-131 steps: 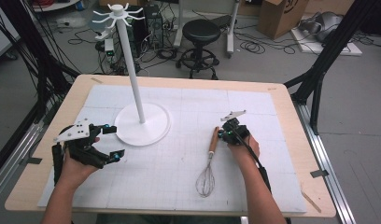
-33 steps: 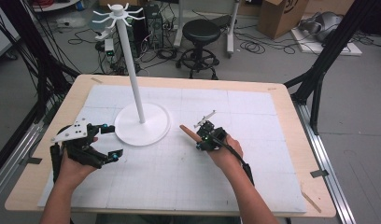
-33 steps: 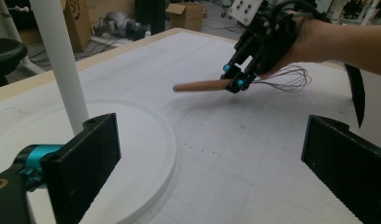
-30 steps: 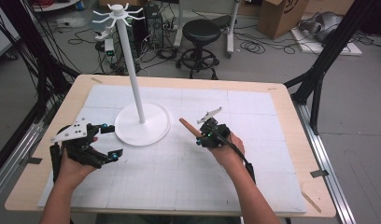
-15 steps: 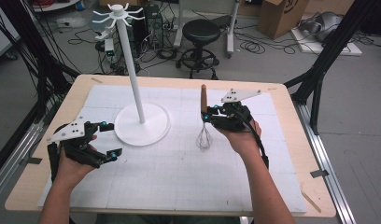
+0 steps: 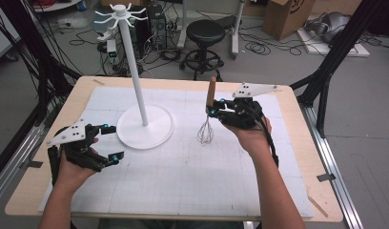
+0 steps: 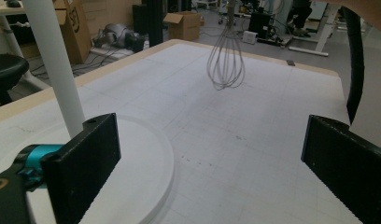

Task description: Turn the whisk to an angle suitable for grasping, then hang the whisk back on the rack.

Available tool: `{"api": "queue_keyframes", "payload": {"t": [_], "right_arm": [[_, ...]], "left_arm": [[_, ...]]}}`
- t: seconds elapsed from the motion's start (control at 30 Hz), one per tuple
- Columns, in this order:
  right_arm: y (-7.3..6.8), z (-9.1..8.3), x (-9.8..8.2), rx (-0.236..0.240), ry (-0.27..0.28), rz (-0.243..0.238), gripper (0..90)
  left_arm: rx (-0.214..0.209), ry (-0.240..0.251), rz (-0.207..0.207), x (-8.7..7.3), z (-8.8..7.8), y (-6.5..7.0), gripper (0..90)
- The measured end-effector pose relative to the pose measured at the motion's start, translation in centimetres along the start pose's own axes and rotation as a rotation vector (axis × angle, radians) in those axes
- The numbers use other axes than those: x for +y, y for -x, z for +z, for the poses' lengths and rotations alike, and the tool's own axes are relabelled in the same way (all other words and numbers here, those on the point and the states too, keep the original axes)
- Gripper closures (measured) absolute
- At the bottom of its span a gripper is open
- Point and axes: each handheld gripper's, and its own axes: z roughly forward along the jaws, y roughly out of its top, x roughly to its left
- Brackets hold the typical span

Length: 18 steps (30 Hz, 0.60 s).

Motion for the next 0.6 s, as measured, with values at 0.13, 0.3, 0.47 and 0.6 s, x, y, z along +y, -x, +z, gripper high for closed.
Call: {"api": "queue_keyframes", "payload": {"t": [0.13, 0.3, 0.47, 0.6], "right_arm": [[0.1, -0.5, 0.7, -0.002, 0.015, -0.003, 70.9], [0.0, -0.9, 1.4, -0.001, 0.03, -0.01, 70.9], [0.1, -0.9, 1.9, 0.009, 0.043, -0.012, 70.9], [0.3, -0.8, 2.6, 0.014, 0.05, -0.016, 70.9]], "left_arm": [[0.003, 0.003, 0.005, 0.1, -0.2, 0.0, 5.3], [0.004, 0.013, 0.013, 0.5, -0.5, 0.1, 5.3], [0.004, 0.015, 0.021, 0.7, -0.6, 0.2, 5.3], [0.002, 0.019, 0.02, 0.8, -0.5, 0.1, 5.3]]}}
